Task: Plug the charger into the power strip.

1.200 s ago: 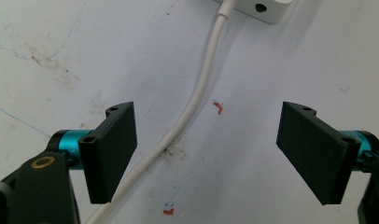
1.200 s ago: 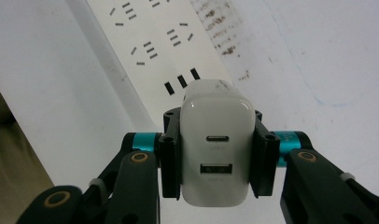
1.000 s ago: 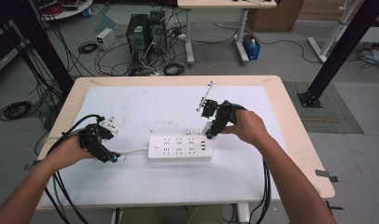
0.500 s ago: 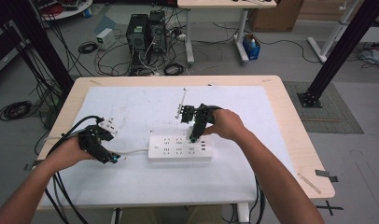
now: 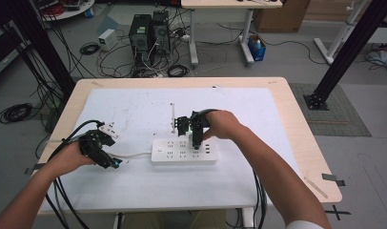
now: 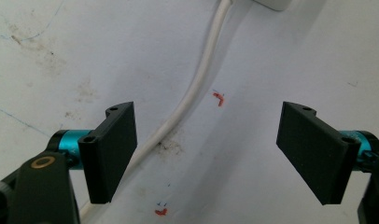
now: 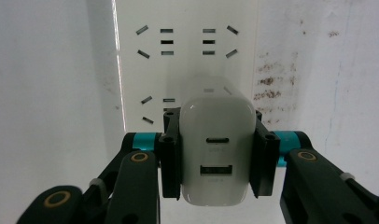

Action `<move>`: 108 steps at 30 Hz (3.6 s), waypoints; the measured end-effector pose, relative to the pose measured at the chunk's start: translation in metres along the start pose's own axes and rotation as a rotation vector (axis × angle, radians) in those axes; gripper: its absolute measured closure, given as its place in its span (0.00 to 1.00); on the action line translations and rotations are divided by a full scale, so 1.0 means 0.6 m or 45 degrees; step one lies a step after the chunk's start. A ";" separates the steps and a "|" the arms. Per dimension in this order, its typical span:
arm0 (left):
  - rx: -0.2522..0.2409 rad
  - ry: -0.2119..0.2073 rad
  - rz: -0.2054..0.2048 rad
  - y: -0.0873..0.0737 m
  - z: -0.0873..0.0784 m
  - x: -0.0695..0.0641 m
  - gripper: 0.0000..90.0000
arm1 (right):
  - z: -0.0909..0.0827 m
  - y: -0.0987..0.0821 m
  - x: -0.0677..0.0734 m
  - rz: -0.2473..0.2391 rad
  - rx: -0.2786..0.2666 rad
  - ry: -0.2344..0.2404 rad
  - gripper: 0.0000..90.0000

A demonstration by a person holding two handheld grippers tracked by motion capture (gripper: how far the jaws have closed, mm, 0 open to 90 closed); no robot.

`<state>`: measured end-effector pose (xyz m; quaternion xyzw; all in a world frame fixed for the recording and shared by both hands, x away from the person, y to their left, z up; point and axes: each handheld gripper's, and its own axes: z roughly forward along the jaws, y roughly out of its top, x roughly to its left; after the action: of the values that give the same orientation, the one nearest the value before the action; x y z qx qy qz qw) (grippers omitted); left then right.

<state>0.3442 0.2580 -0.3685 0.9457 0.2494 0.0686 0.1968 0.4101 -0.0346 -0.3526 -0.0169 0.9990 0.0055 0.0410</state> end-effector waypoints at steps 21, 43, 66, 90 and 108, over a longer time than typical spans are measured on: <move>-0.025 -0.014 -0.004 0.003 0.007 -0.004 0.23 | 0.017 0.011 0.005 0.024 0.073 -0.026 0.70; -0.040 0.013 -0.022 -0.008 0.013 -0.015 0.23 | 0.029 0.013 -0.006 0.059 0.074 0.020 0.70; -0.090 0.025 -0.065 -0.015 0.012 -0.011 0.23 | 0.021 -0.009 -0.010 0.108 -0.091 0.034 0.49; -0.135 0.037 -0.089 -0.017 0.006 -0.018 0.23 | -0.013 -0.017 -0.032 0.388 -0.315 0.076 0.14; -0.147 0.045 -0.085 -0.012 0.002 -0.021 0.23 | -0.045 -0.041 -0.026 0.400 -0.382 -0.013 0.01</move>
<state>0.3304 0.2574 -0.3729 0.9226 0.2798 0.0928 0.2487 0.4245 -0.0589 -0.3248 0.1332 0.9771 0.1606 0.0416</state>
